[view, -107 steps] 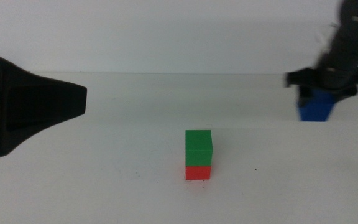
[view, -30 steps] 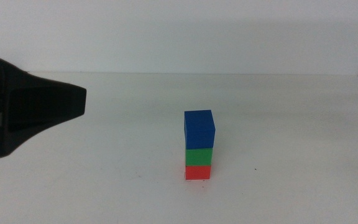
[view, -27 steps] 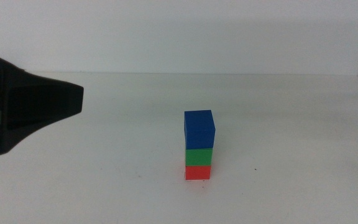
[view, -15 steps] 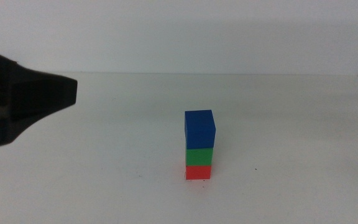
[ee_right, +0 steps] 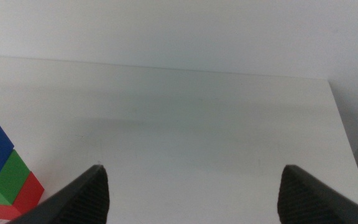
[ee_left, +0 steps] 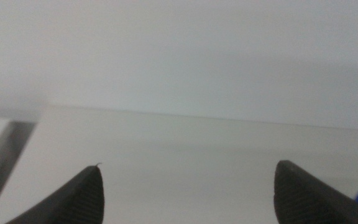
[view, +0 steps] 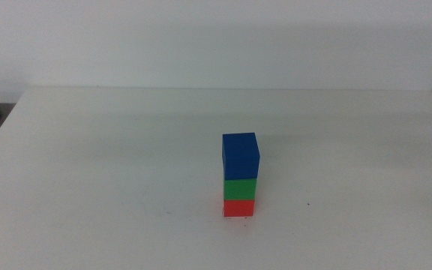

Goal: Stack red cubes first, then green, then blue cubes in a specific spot.

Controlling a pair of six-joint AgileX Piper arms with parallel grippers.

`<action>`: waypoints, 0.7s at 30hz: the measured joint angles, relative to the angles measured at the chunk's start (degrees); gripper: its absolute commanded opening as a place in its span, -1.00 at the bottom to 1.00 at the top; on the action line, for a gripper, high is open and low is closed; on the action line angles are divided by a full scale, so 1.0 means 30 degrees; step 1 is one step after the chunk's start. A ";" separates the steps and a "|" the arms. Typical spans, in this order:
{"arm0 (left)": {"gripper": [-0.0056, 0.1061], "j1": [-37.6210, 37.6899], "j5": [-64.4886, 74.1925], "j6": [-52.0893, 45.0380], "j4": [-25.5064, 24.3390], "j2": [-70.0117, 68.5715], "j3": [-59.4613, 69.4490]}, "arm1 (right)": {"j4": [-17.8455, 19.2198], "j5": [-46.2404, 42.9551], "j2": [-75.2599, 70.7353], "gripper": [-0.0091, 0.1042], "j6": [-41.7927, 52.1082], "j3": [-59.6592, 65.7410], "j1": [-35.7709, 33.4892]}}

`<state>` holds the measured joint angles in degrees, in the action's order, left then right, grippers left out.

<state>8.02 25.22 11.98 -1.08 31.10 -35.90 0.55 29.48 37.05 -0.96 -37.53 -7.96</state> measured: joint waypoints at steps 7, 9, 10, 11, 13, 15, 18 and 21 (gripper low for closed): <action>0.78 -0.1595 0.0159 0.0000 0.0028 -0.3444 0.2773 | -0.0034 -0.0009 0.0000 0.79 0.0000 0.0000 0.0000; 0.78 -0.1687 0.0469 0.0000 0.0028 -0.4085 0.2963 | -0.0183 -0.0178 -0.0108 0.79 0.0000 0.0178 0.0000; 0.78 -0.1687 0.0469 0.0000 0.0028 -0.4391 0.3134 | -0.0183 -0.0551 -0.0392 0.79 0.0000 0.0512 0.0000; 0.78 -0.1721 0.0399 0.0000 0.0028 -0.4654 0.3394 | -0.0183 -0.1164 -0.0752 0.79 0.0000 0.1110 0.0000; 0.78 -0.1721 -0.0624 0.0000 0.0028 -0.5302 0.4303 | 0.0228 -0.3009 -0.2284 0.79 0.0000 0.3019 0.0043; 0.78 -0.1721 -0.2287 0.0000 0.0028 -0.6163 0.5721 | 0.0459 -0.4769 -0.4179 0.79 0.0000 0.5248 0.0293; 0.78 -0.1721 -0.4103 0.0000 0.0028 -0.7650 0.8079 | 0.0623 -0.6000 -0.7362 0.79 0.0000 0.8609 0.1084; 0.78 -0.1721 -0.4496 0.0000 0.0028 -0.8898 1.0112 | 0.0623 -0.6133 -0.9913 0.79 0.0000 1.1170 0.2127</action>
<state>2.86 11.73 11.98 -0.99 4.40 -5.56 2.42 11.08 7.31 -0.96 -4.02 -1.58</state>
